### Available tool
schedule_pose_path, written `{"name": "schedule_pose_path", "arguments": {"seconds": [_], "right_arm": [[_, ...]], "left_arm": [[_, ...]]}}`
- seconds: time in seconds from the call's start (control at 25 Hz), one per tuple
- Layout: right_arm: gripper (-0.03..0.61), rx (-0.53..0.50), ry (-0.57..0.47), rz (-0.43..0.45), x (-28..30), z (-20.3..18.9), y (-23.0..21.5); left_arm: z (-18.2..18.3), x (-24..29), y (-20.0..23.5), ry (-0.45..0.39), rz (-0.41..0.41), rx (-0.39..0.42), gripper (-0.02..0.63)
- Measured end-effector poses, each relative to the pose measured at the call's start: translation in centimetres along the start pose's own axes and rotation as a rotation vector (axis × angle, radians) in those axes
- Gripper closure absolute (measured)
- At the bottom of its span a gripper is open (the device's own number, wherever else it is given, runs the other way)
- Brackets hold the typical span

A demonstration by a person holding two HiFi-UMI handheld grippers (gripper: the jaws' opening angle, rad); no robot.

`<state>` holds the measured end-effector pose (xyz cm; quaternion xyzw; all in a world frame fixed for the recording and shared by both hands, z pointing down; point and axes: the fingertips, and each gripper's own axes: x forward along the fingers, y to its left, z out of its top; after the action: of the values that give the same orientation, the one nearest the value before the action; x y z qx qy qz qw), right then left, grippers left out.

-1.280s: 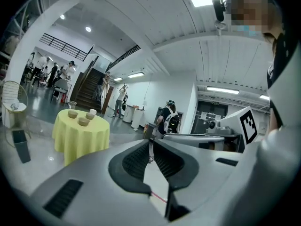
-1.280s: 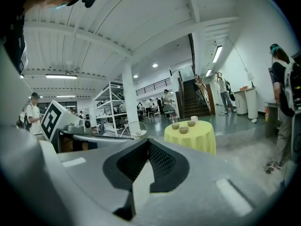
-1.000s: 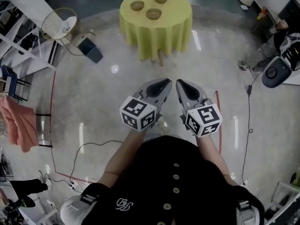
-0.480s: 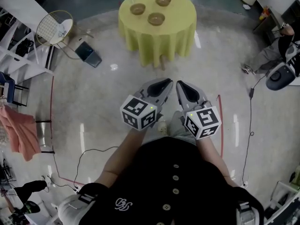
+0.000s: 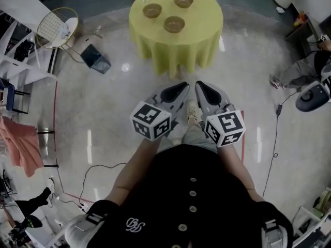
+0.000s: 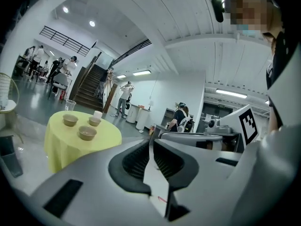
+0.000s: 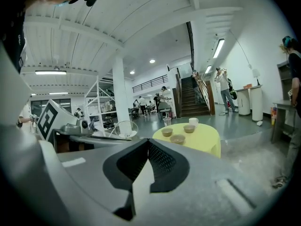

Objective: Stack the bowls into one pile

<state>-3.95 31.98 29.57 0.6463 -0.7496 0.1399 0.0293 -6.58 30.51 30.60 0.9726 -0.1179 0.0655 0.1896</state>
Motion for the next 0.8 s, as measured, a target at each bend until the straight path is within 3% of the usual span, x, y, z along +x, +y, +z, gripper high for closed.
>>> {"name": "schedule_pose_path", "arguments": {"seconds": [0.8], "right_arm": [[0.575,-0.082,0.004,0.148,15.1,8.8,-16.6]], "left_arm": [[10.1,17.9,11.6,-0.088,0.12,-0.004,0.578]]}}
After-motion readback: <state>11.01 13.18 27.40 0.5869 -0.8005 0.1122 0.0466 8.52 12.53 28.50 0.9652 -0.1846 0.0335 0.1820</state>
